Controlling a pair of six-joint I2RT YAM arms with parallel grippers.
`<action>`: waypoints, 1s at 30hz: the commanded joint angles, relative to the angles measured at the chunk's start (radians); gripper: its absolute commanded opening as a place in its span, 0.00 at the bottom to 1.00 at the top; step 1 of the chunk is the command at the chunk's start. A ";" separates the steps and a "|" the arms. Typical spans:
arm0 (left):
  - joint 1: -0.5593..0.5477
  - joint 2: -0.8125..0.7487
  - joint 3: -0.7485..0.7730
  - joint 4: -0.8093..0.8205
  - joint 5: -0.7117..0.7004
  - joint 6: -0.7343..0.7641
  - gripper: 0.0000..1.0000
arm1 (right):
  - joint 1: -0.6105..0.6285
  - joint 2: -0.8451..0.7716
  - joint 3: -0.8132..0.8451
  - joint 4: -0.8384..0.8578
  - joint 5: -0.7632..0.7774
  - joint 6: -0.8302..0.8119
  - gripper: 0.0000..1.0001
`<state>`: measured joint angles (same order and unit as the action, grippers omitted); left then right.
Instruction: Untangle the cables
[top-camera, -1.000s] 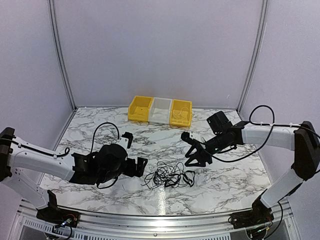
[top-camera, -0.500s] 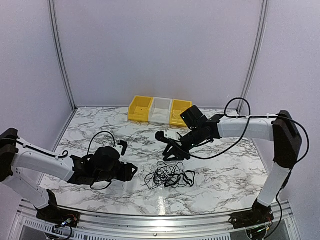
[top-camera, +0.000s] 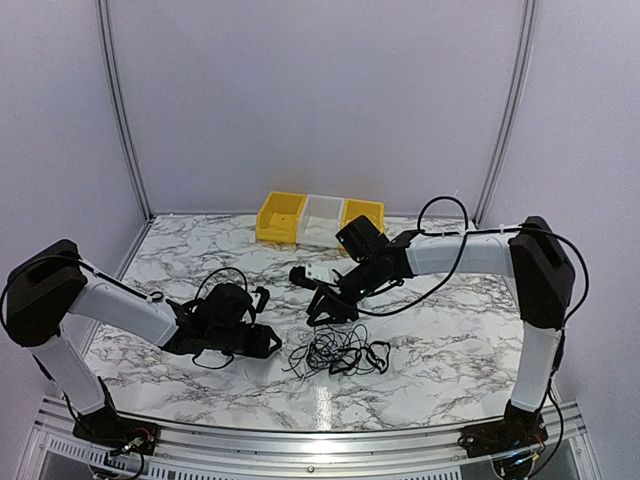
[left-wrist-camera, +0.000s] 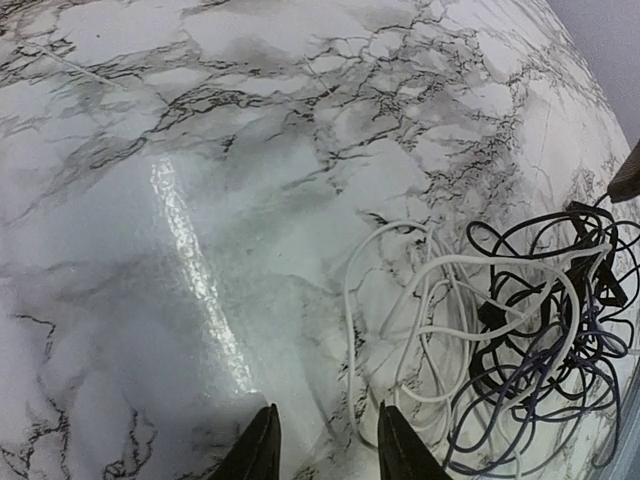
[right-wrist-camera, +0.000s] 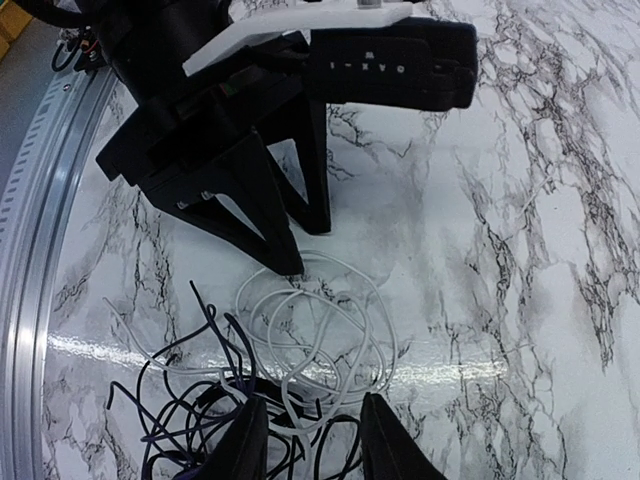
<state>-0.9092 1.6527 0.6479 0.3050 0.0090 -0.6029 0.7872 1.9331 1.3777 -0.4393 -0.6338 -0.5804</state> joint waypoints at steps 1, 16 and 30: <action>0.008 0.055 0.043 0.045 0.100 0.035 0.32 | 0.004 0.009 0.023 0.016 -0.002 0.027 0.33; -0.060 -0.197 0.031 0.080 0.047 0.293 0.01 | -0.001 -0.046 0.067 0.026 -0.001 0.051 0.56; -0.063 -0.248 0.034 0.078 0.044 0.279 0.04 | -0.001 -0.069 0.096 0.008 -0.080 0.071 0.02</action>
<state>-0.9733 1.4242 0.6895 0.3740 0.0696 -0.3290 0.7872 1.9068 1.4445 -0.4274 -0.7147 -0.5247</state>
